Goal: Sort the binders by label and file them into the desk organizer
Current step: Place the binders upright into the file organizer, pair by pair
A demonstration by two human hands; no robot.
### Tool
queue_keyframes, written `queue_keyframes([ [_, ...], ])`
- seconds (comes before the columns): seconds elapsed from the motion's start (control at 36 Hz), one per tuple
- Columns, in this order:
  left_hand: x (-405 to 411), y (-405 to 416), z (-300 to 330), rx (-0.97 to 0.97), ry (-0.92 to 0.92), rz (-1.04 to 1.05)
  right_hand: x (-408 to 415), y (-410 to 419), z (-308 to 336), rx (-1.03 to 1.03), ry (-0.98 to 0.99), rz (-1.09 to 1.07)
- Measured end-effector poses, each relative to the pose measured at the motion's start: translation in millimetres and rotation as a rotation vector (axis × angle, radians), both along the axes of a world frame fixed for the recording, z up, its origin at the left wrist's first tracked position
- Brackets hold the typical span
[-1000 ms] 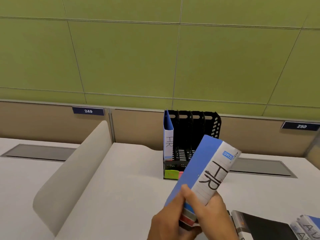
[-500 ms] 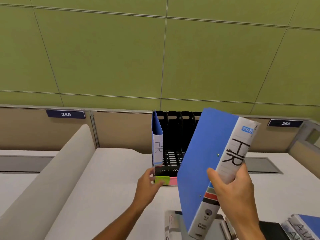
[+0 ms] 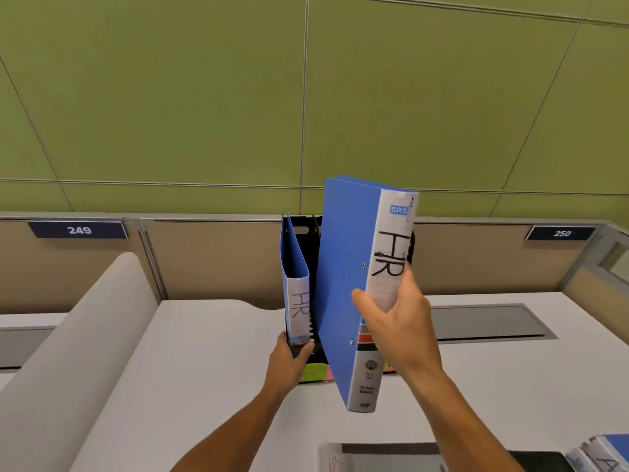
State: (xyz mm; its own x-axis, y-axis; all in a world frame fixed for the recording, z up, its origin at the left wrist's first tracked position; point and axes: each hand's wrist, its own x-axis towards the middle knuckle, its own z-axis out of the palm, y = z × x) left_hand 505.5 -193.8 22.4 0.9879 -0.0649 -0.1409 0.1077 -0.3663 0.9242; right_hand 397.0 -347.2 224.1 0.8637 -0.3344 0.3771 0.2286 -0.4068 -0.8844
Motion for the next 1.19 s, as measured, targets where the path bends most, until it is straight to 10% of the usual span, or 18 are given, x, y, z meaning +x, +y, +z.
queue_keyframes([
  [1.19, 11.6, 4.8, -17.4, -0.189, -0.187, -0.019, 107.7, 47.2, -96.9, 0.273, -0.075, -0.02],
])
